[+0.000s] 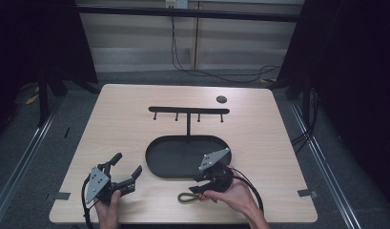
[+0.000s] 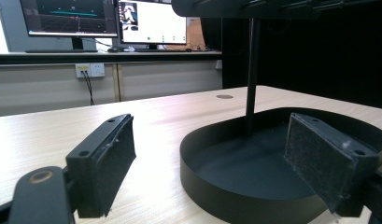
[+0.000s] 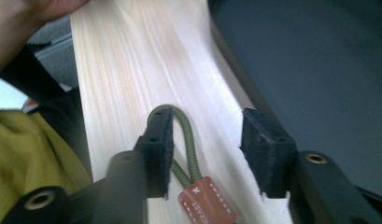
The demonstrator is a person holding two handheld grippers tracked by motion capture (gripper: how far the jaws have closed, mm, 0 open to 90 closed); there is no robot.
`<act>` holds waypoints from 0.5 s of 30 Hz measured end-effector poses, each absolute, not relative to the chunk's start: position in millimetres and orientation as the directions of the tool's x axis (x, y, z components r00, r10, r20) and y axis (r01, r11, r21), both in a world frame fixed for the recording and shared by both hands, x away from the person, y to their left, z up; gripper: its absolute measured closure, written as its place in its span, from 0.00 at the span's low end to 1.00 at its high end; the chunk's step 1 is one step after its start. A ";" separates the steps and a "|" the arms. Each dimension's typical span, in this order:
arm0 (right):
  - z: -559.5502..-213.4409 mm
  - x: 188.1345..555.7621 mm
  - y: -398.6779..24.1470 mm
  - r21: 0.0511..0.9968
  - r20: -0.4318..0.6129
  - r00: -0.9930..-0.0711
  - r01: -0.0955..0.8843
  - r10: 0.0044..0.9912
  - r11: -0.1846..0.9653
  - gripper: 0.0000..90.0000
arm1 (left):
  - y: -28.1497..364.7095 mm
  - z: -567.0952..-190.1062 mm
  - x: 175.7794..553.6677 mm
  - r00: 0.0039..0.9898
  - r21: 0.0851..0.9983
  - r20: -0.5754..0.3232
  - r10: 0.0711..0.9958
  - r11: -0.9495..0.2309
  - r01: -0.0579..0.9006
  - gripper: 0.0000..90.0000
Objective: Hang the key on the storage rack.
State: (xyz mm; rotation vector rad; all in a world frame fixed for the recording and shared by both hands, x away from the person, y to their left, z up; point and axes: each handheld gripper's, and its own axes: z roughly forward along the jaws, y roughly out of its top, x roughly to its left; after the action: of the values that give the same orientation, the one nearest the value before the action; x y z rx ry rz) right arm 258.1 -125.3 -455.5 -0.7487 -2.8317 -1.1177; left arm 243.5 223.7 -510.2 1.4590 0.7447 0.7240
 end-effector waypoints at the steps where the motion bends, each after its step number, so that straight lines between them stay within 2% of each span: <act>1: -457.0 257.9 -123.9 0.625 0.177 -0.887 0.436 0.427 0.647 0.68 | 223.7 -510.2 243.5 0.590 1.000 -0.005 0.807 -0.008 0.018 0.18; 4: -459.9 258.3 -121.7 0.608 0.173 -0.884 0.443 0.435 0.659 0.70 | 223.7 -510.3 243.4 0.590 1.000 -0.006 0.808 -0.007 0.019 0.18; 9: -465.8 259.6 -116.6 0.572 0.183 -0.891 0.441 0.416 0.692 0.79 | 223.7 -510.2 243.5 0.590 1.000 -0.005 0.808 -0.008 0.019 0.18; 15: -472.9 261.6 -111.2 0.532 0.191 -0.899 0.433 0.395 0.728 0.83 | 223.7 -510.2 243.5 0.590 1.000 -0.005 0.807 -0.007 0.018 0.18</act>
State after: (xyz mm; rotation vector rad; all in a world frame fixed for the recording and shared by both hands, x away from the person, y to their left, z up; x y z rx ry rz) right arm 261.6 -111.2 -472.9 -0.6857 -2.8593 -0.9053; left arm 243.5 223.7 -510.2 1.4587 0.7446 0.7239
